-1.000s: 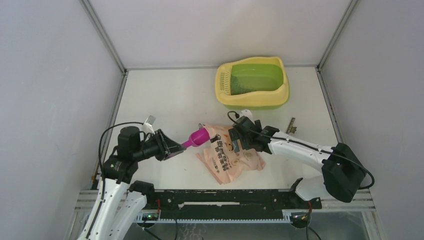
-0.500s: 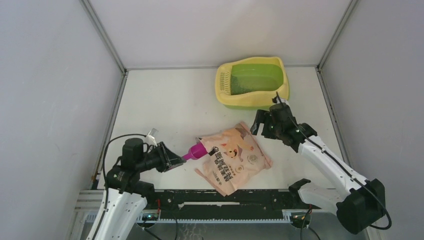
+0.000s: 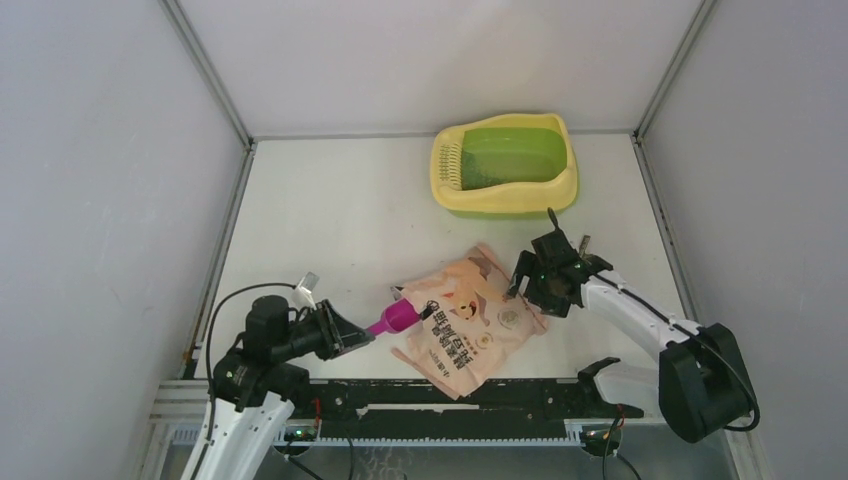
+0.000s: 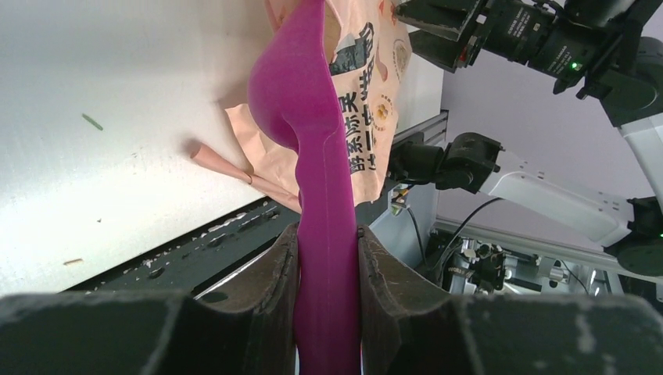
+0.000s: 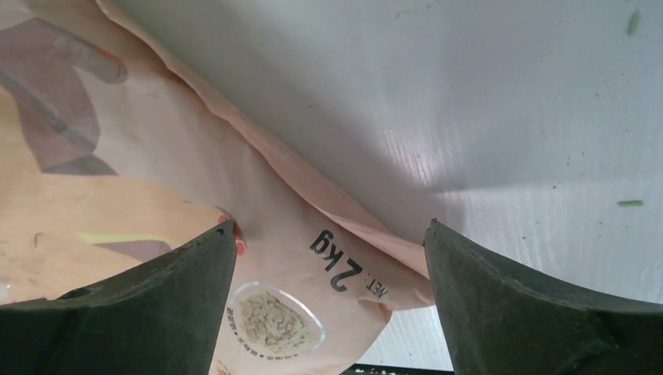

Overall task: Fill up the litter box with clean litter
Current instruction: 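Scoop the cat litter from the cat litter bag.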

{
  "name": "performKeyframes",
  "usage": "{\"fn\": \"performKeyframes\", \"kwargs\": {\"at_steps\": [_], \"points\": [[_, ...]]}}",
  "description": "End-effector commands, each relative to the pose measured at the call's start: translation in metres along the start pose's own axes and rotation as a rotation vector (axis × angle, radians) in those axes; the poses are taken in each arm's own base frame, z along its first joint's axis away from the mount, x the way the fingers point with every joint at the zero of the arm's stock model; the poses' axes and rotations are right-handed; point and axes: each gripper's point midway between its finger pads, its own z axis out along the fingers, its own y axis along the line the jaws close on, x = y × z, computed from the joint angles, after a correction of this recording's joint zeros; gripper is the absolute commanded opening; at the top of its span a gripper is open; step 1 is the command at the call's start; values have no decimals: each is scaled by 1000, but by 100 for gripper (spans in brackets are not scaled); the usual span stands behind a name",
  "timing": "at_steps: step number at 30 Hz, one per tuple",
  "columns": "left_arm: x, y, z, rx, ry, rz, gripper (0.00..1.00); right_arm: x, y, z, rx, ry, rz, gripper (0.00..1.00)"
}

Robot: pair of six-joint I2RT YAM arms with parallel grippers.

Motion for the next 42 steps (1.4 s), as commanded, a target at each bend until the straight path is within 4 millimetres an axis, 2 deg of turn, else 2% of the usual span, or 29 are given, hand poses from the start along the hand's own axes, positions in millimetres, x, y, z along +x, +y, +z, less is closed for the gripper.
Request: {"fn": "performKeyframes", "kwargs": {"at_steps": [1, 6, 10, 17, 22, 26, 29, 33, 36, 39, 42], "points": [[10, 13, 3, -17, 21, -33, 6, -3, 6, 10, 16, -23, -3, 95], [12, 20, 6, -24, 21, -30, 6, -6, 20, 21, -7, -28, -41, 95], [15, 23, 6, -27, 23, -29, 6, -28, 33, 27, 12, -65, -111, 95], [21, 18, 1, 3, 31, -31, 6, -65, 74, 32, -50, -139, -260, 93], [26, 12, -7, 32, 31, -35, 6, -76, 103, 41, -139, -147, -344, 89], [27, 6, -11, 63, 24, -41, 6, -66, 120, 53, -145, -97, -432, 85], [28, 7, -10, 58, 29, -42, 6, -52, 123, 63, -98, -62, -493, 82], [27, 10, -10, 38, 28, -27, 6, -32, 134, 72, -123, -31, -554, 69], [26, 14, -8, 22, 20, -32, 6, -27, 159, 70, -202, -38, -605, 67], [24, 21, -7, -7, 1, -51, 6, -32, 190, 66, -262, -58, -660, 67], [19, 24, -6, -8, -44, -79, 6, -41, 228, 53, -353, -74, -710, 67]]}}
